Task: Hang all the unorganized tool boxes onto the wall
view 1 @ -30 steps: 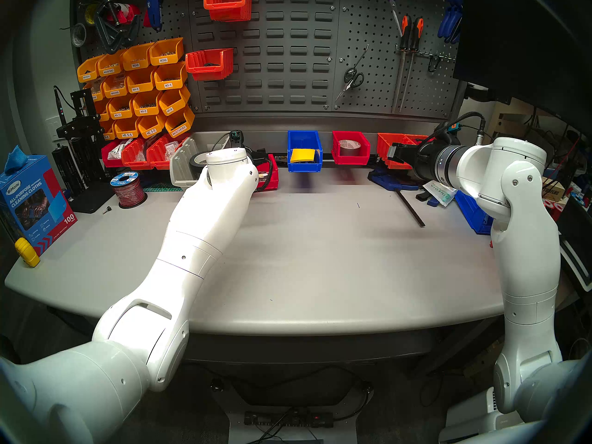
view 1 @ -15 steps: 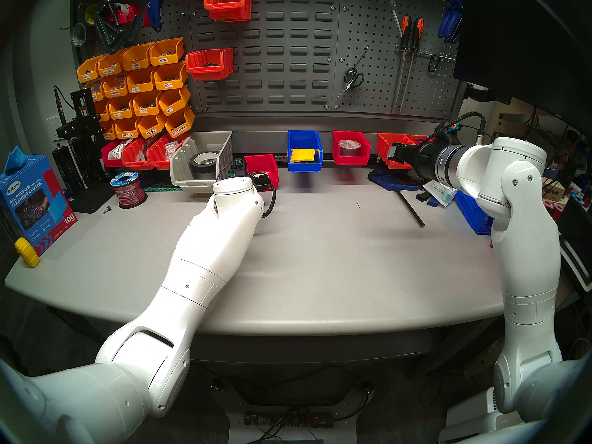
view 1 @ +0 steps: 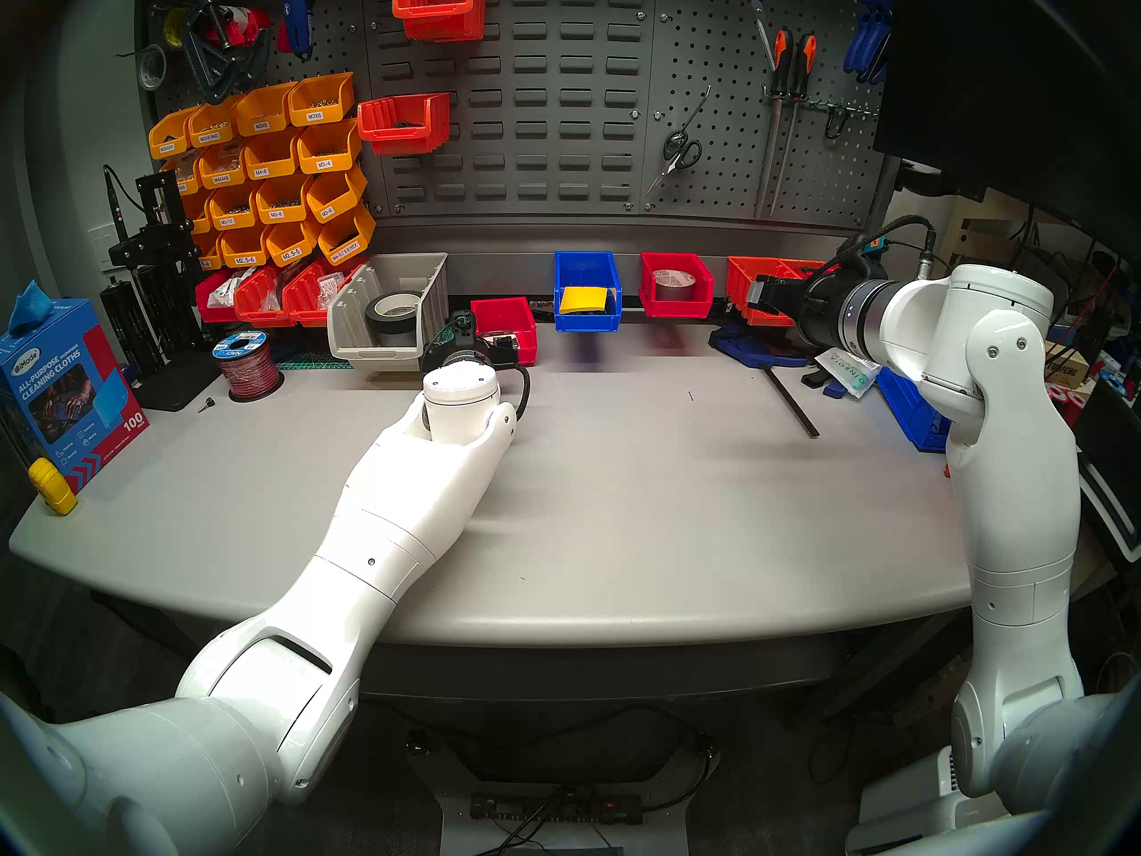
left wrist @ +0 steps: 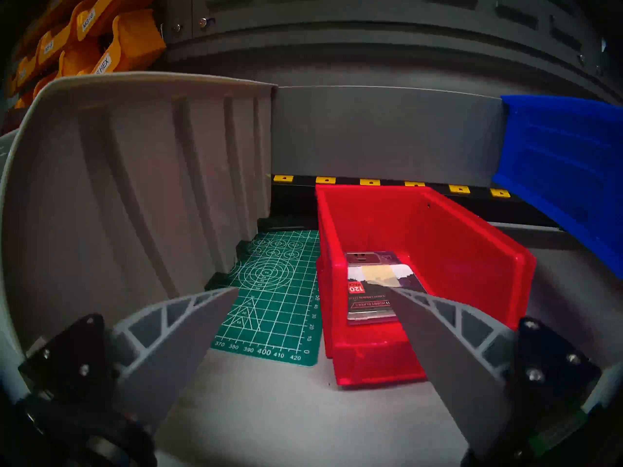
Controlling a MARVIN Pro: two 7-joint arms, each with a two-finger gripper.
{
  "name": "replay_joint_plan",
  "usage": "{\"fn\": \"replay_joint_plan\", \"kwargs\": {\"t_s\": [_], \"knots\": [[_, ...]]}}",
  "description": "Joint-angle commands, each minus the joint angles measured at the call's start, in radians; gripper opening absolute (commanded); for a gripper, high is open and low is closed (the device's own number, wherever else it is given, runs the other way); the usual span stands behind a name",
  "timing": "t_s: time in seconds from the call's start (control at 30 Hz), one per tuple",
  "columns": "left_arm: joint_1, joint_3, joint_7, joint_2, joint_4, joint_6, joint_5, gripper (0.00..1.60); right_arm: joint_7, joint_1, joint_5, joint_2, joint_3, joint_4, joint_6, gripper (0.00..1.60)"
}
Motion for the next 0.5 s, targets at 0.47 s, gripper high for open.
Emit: {"fn": "replay_joint_plan", "kwargs": {"t_s": [0.47], "knots": [[-0.079, -0.001, -0.049, -0.014, 0.089, -0.087, 0.014, 1.22, -0.104, 0.011, -0.001, 0.0, 0.0, -0.008, -0.002, 1.6]]}}
